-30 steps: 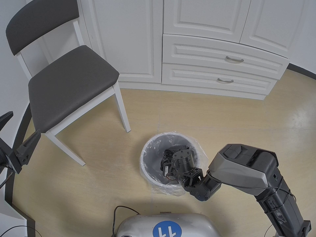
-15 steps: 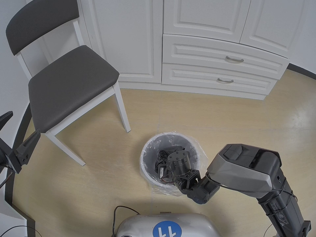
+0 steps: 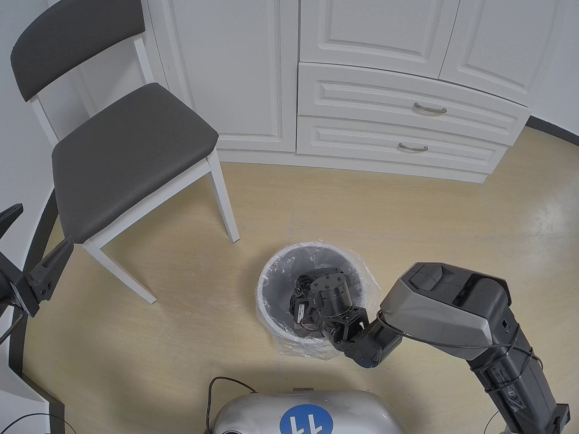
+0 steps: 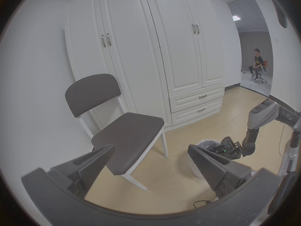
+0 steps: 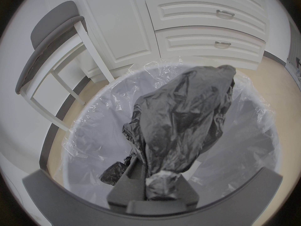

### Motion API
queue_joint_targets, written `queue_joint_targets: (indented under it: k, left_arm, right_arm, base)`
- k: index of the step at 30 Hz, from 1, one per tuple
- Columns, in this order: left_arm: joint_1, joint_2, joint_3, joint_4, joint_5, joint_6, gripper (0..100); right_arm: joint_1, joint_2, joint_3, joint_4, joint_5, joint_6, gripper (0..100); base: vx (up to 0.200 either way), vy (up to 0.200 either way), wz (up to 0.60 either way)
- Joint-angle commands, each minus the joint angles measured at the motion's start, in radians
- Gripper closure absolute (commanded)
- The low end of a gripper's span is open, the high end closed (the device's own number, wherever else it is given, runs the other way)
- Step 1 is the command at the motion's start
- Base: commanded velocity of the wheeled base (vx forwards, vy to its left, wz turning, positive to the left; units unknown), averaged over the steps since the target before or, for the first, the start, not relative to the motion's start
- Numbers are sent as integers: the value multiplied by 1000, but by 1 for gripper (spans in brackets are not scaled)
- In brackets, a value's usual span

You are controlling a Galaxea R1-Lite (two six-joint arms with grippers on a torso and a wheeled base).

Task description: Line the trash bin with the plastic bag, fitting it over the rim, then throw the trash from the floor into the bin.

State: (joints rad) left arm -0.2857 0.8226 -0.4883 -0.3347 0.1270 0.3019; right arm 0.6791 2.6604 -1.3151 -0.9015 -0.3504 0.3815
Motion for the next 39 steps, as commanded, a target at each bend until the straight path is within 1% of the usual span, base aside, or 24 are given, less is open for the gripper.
queue_joint_targets:
  k: [1,2,5,6,7,8,10,12,13,14,15,16,17,18,19,20,21,23,25,27,29,32,39]
  left_arm:
    - [0,4,0,-1,0,0,0]
    - [0,4,0,-1,0,0,0]
    - [3,3,-1,-1,0,0,0]
    - [3,3,-1,-1,0,0,0]
    - [5,1,-1,-1,0,0,0]
    - [5,1,-1,-1,0,0,0]
    - [5,4,-1,-1,0,0,0]
    - [5,4,-1,-1,0,0,0]
    - [5,4,-1,-1,0,0,0]
    - [5,4,-1,-1,0,0,0]
    - [7,3,-3,0,0,-1,0]
    - [10,1,-3,0,0,-1,0]
    - [16,-2,-3,0,-1,-1,0]
    - [22,-3,-3,0,-1,-1,0]
    - [36,-6,-4,6,-1,2,0]
    - [40,-6,-6,9,0,2,0]
    - [63,-5,-7,14,8,6,0]
    - [92,1,-9,17,16,25,0]
    - [218,7,-4,31,65,121,0]
    - [310,13,2,36,94,184,0]
    - [382,10,8,37,102,229,0]
    - [424,4,14,37,103,263,0]
    - [427,3,16,37,105,269,0]
  right_arm:
    - [2,6,-6,0,7,11,100]
    - [2,6,-6,0,7,11,100]
    - [5,-4,-4,0,65,71,100]
    - [5,-5,-4,0,74,79,100]
    - [3,-14,-1,0,120,119,100]
    - [3,-14,-1,0,120,119,100]
    - [-18,-39,11,1,186,151,100]
    - [-26,-42,14,1,195,151,100]
    - [-52,-54,36,-4,258,154,100]
    - [-55,-57,40,-4,269,155,100]
    - [-72,-73,66,-5,337,162,100]
    - [-79,-82,85,-10,378,163,100]
    - [-92,-103,122,-17,458,165,100]
    - [-99,-116,142,-19,502,163,100]
    - [-113,-131,171,-27,577,163,100]
    - [-118,-134,178,-31,597,162,100]
    - [-127,-135,200,-53,646,155,100]
    - [-133,-129,209,-74,665,151,100]
    - [-141,-119,218,-97,674,146,100]
    - [-142,-116,221,-99,674,145,100]
    - [-141,-116,224,-100,676,134,100]
    - [-141,-114,224,-102,676,132,100]
    - [-141,-112,224,-102,676,132,100]
  base:
    - [0,0,0]
    - [0,0,0]
    - [0,0,0]
    - [0,0,0]
    - [0,0,0]
    - [0,0,0]
    - [0,0,0]
    - [0,0,0]
    - [0,0,0]
    - [0,0,0]
    - [0,0,0]
    - [0,0,0]
    - [0,0,0]
    - [0,0,0]
    - [0,0,0]
    - [0,0,0]
    - [0,0,0]
    - [0,0,0]
    - [0,0,0]
    - [0,0,0]
    - [0,0,0]
    - [0,0,0]
    - [0,0,0]
